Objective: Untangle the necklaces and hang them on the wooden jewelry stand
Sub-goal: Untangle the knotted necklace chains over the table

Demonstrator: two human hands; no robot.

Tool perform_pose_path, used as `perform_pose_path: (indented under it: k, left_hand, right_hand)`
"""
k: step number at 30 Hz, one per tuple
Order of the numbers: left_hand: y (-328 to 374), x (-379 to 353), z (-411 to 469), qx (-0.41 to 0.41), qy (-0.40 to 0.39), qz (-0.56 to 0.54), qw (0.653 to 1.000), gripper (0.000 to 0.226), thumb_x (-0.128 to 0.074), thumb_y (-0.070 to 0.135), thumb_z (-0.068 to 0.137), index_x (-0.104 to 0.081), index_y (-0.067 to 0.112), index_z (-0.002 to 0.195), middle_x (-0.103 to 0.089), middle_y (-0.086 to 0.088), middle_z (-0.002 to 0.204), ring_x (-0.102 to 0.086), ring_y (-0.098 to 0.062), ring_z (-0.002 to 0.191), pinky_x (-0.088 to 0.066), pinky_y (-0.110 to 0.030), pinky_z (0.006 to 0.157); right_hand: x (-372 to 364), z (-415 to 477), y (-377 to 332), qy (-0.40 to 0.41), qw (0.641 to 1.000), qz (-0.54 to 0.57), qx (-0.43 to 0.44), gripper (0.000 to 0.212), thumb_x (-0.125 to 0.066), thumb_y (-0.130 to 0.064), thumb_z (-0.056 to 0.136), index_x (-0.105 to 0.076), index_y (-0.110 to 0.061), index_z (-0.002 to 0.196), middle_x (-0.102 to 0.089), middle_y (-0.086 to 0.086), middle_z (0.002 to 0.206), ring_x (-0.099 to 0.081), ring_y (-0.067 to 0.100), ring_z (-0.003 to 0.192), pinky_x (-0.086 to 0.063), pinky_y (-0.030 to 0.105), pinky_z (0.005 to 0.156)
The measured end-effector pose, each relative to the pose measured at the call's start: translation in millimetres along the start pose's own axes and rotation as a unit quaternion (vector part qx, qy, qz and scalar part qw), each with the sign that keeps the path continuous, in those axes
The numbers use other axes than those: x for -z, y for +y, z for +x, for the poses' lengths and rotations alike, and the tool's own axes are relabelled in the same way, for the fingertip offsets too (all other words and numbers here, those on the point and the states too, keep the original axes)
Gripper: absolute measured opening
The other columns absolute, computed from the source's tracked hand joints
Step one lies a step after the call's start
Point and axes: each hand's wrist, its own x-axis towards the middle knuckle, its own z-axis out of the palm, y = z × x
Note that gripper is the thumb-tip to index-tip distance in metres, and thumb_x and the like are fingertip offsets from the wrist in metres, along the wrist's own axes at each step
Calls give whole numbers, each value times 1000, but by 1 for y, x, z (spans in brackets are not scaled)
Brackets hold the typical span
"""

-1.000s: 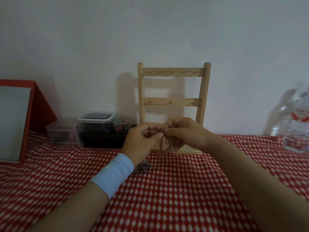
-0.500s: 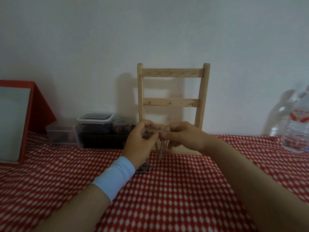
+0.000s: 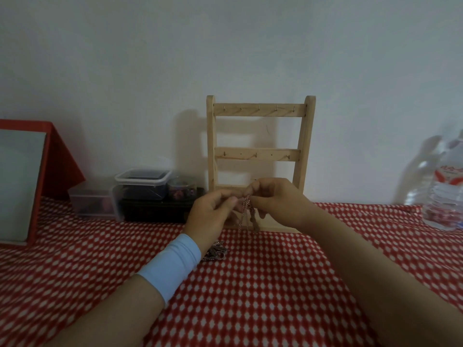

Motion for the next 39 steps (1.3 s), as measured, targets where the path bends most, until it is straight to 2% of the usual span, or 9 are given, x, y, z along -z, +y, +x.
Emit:
perform_pose_path:
  k: [5,9,13,19,23,28,32,35,39]
  left_hand:
    - [2,-3,-2,53,-30,-65,996,14,-66,10,89,-73,20,95,-74,1,75,-65,-13,63,-55,-24,64]
    - [-3,4,1,-78,32,91,992,15,-78,16,79,-78,30,83,-75,11,82,-68,-5,82,-54,-20,78]
    - [-4,2,0,-162,55,170,971,17,-76,12,78,-74,29,77,-70,13,76,-62,-3,69,-49,-13,63]
    - [-5,-1,6,-45,56,147,987,12,-64,16,86,-71,23,79,-68,4,77,-60,-8,69,-48,-14,62]
    - [-3,-3,6,22,48,60,997,17,-54,15,94,-69,9,87,-63,-3,75,-58,-14,70,-54,-35,68]
    - [-6,-3,9,112,16,-33,993,23,-47,21,87,-59,2,86,-59,-13,82,-59,-26,81,-53,-44,85]
    - [-11,-4,12,194,-1,-131,972,35,-40,23,98,-64,2,114,-70,-15,105,-65,-29,98,-53,-42,89]
    - [-6,-4,11,217,-30,-208,953,36,-39,22,100,-60,5,124,-66,-17,114,-62,-29,100,-54,-38,82]
    - [-7,-2,10,227,-57,-229,945,40,-40,23,99,-55,3,130,-62,-17,107,-52,-29,99,-48,-39,85]
  right_hand:
    - [-3,1,0,60,996,-50,32,7,-71,-8,91,-72,-15,88,-70,0,76,-55,0,47,-48,18,49]
    - [-3,0,-1,60,994,-81,33,11,-80,-15,86,-73,-17,77,-71,-6,71,-59,-4,51,-44,10,50]
    - [-4,-1,-3,51,994,-94,25,13,-79,-14,86,-72,-18,75,-75,-7,73,-67,-5,62,-48,10,56]
    - [-9,-3,-8,15,996,-83,13,16,-60,-6,98,-65,-19,92,-76,-1,81,-63,9,46,-52,25,48]
    - [-11,-2,-9,6,998,-62,6,19,-54,-7,102,-64,-20,93,-77,4,82,-64,13,48,-55,29,51]
    - [-8,-1,-10,-64,997,-32,-30,12,-63,-1,93,-70,-11,91,-72,-1,81,-68,10,61,-61,27,63]
    - [-1,-4,-11,-103,993,41,-42,9,-59,4,92,-68,3,94,-68,11,81,-65,20,72,-60,41,84]
    - [-1,-5,-9,-131,987,81,-51,27,-58,-12,92,-65,10,106,-66,32,105,-66,38,93,-55,52,98]
    - [-1,-4,-7,-134,986,84,-58,24,-62,-30,91,-69,-8,87,-71,15,93,-66,26,89,-56,50,97]
